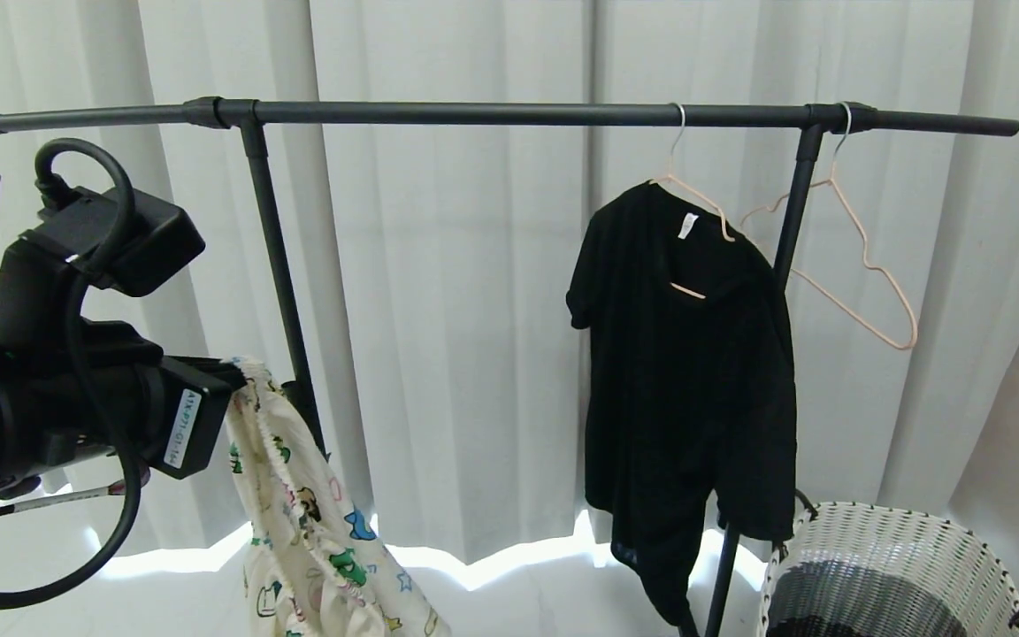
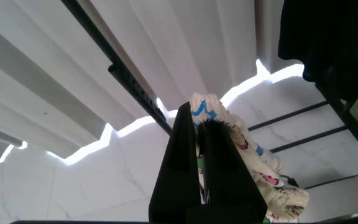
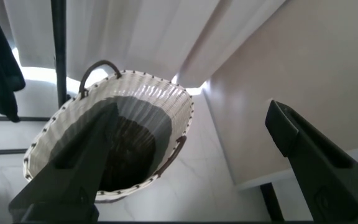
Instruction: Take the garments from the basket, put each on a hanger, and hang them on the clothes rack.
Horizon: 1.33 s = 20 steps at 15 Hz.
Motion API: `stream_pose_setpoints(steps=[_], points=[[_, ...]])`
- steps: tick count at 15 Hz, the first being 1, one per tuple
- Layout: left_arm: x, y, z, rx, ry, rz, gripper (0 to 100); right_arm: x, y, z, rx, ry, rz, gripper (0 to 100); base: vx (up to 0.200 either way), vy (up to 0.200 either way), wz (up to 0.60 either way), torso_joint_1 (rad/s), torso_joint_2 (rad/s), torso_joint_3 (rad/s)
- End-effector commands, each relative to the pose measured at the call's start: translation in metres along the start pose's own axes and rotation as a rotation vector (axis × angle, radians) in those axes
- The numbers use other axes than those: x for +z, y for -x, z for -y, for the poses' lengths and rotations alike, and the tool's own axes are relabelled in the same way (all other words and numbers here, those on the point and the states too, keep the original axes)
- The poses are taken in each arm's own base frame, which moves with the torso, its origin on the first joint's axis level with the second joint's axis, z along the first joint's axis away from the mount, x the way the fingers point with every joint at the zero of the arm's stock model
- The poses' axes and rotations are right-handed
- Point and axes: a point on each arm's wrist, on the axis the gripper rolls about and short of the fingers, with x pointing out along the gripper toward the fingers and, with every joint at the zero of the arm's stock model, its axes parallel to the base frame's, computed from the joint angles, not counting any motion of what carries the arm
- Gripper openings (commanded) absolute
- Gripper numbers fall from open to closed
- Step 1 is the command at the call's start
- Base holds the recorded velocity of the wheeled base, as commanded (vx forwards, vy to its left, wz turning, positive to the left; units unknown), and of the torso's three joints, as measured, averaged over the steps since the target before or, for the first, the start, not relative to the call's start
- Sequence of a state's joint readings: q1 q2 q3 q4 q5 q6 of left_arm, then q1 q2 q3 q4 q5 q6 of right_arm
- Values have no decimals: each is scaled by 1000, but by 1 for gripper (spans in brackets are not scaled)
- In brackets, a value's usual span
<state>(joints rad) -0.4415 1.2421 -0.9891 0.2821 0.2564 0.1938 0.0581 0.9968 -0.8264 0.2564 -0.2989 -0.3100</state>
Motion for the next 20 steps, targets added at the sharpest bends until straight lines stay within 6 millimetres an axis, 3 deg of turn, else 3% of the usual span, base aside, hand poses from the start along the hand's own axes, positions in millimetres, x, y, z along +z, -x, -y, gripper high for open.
stream_pose_setpoints(steps=[1,14,20], points=[[-1,-1,0,2,0,-7,0,0,0,0,2,2,-1,100,0,0,0,163,-442,-276],[-6,-2,-4,20,13,-22,0,4,-4,0,-4,-2,22,100,0,0,0,206,-482,-280],[-19,5,-1,9,4,-29,0,4,-4,-1,19,-4,35,100,0,0,0,199,-434,-238]])
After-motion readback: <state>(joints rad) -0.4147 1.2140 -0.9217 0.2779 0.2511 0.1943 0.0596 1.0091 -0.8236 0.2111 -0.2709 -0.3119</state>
